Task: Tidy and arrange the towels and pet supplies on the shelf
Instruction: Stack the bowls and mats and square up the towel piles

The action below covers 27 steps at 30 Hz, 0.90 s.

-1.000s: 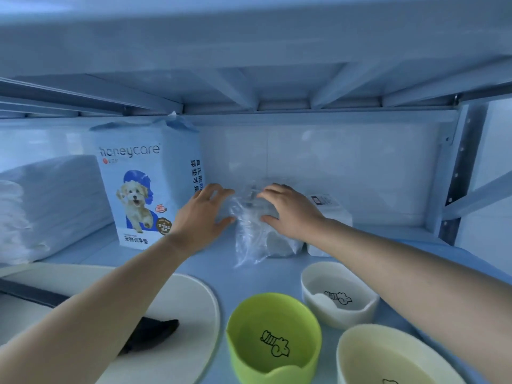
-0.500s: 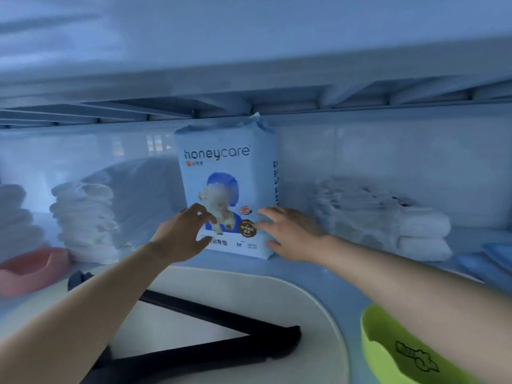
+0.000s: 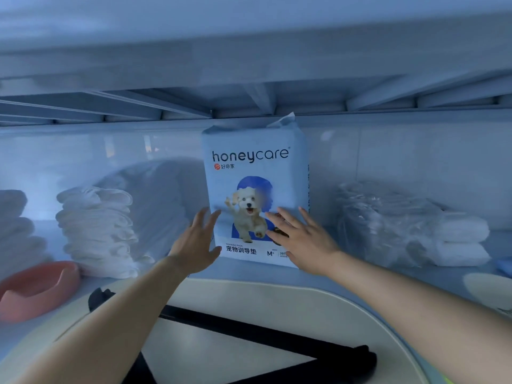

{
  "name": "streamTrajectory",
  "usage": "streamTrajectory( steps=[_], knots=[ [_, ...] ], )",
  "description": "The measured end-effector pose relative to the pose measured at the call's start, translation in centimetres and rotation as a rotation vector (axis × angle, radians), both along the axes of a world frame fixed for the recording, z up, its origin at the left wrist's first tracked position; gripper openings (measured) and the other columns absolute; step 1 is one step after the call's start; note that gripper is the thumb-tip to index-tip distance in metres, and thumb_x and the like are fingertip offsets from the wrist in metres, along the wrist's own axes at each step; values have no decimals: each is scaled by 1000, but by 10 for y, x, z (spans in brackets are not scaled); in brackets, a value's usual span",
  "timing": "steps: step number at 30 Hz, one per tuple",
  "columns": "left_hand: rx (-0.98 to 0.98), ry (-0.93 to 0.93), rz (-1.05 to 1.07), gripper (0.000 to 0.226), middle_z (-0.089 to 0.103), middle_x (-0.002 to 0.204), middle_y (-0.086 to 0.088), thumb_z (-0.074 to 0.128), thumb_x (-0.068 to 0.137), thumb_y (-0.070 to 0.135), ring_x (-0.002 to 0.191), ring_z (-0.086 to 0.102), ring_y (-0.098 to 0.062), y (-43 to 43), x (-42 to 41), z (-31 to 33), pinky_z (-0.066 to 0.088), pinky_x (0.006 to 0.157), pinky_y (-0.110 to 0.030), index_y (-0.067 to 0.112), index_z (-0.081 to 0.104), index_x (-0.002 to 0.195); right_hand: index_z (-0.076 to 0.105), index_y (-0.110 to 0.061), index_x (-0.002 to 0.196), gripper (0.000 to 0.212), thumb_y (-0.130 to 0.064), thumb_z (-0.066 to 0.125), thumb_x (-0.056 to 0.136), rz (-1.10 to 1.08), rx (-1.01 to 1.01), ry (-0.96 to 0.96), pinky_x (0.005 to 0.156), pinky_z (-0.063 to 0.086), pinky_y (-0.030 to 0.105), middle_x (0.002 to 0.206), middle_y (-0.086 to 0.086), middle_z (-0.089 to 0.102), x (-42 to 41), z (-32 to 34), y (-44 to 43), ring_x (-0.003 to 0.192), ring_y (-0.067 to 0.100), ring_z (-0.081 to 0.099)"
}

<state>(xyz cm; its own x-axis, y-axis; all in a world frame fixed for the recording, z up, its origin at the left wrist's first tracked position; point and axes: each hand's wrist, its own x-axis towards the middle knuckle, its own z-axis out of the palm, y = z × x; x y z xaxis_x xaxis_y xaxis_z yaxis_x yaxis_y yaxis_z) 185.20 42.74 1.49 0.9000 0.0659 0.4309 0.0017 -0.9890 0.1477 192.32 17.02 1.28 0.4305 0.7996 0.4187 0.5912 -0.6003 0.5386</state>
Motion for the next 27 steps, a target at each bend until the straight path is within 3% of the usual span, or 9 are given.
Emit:
streamTrajectory(
  steps=[2,4,7,11,13,15,17,24,27],
  knots=[
    [-64,5,-13,91,-2,156,-10,62,86,28,131,36,-36,4,8,-4,45,95,-44,25,-4,148,27,-25,145,64,-20,55,88,-39,-17,-16,109,-11,49,158,-1,-5,3,-3,3,145,24,-6],
    [-94,-2,-41,98,-3,156,-11,63,85,27,127,42,-36,9,15,-7,45,95,-43,25,-13,147,25,-25,146,64,-21,53,89,-67,-18,-29,107,-15,49,158,-1,-6,2,-4,5,145,24,-10],
    [-109,-19,-106,103,0,157,-9,63,85,25,115,53,-31,9,23,-10,48,91,-39,27,-22,144,44,-25,138,65,-26,68,78,-86,-48,-56,110,5,53,157,1,16,3,-4,7,144,26,13],
    [-157,-16,-143,103,-5,157,-4,62,86,23,118,51,-33,1,28,-11,50,86,-38,25,-24,143,57,-27,126,69,-33,80,61,-52,-21,-85,103,35,52,149,0,36,6,-3,2,136,23,36],
    [-156,5,-135,103,-2,157,-5,61,86,24,111,55,-31,-2,28,-9,50,82,-35,23,-25,143,57,-27,127,69,-33,79,62,-29,-17,-92,101,38,52,149,0,36,9,-2,-2,136,23,36],
    [-126,23,-141,102,3,156,-6,61,87,25,83,58,-23,-6,28,-8,46,71,-30,22,-25,143,56,-26,127,68,-30,78,63,-34,-14,-78,101,38,52,150,1,35,11,-1,-7,136,24,36],
    [-98,41,-155,102,4,155,-7,60,87,27,71,56,-21,-11,31,-8,44,66,-29,23,-25,143,56,-26,128,67,-30,78,64,-63,-10,-69,102,37,52,149,2,36,13,-2,-14,136,25,36],
    [-87,104,-216,95,-12,157,-1,57,88,31,103,58,-29,-52,40,-8,48,78,-31,30,-20,145,64,-22,116,65,-27,83,55,-161,95,-22,88,52,46,141,5,47,23,-3,-48,127,30,48],
    [-92,134,-270,90,-14,156,-1,55,90,28,107,56,-28,-68,43,-5,47,82,-32,28,-16,147,61,-21,114,61,-24,83,56,-219,173,48,81,54,42,144,6,43,24,0,-55,126,30,48]
  ],
)
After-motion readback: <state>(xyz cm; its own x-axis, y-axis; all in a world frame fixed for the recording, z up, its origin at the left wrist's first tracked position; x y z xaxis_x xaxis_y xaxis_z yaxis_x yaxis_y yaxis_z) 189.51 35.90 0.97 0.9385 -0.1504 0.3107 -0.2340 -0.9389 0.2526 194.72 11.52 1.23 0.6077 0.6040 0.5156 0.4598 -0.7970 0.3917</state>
